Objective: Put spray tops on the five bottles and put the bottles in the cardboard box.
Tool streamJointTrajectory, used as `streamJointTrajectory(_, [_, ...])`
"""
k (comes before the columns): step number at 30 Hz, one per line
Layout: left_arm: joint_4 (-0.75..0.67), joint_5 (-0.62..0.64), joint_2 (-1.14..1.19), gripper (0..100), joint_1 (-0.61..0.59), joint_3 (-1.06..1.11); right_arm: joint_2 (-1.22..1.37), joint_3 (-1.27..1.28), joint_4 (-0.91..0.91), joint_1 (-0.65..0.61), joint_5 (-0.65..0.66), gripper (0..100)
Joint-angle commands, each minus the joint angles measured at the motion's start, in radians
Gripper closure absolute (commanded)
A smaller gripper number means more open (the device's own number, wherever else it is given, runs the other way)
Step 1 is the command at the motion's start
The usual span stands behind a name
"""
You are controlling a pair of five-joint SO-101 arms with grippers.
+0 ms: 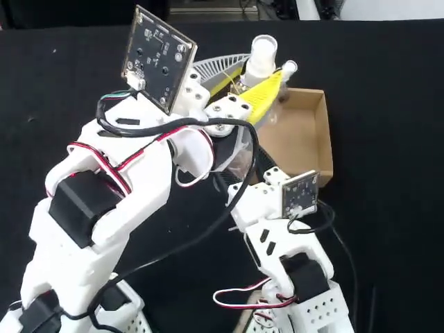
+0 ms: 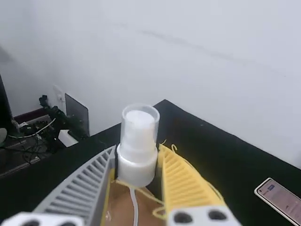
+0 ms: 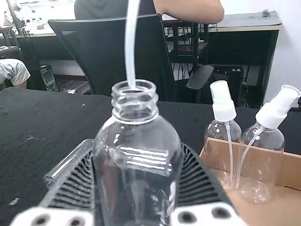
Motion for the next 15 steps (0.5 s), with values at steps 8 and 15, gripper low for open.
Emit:
streamJointTrajectory(8, [0.000, -0.011, -0.008, 97, -0.051, 0.056, -0.022, -0.005, 0.005, -0.003, 0.008, 98.7])
streamJointTrajectory(15, [-0.008, -0.011, -0.008, 97, -0.051, 0.065, -0.022, -0.005, 0.003, -0.003, 0.008, 98.7])
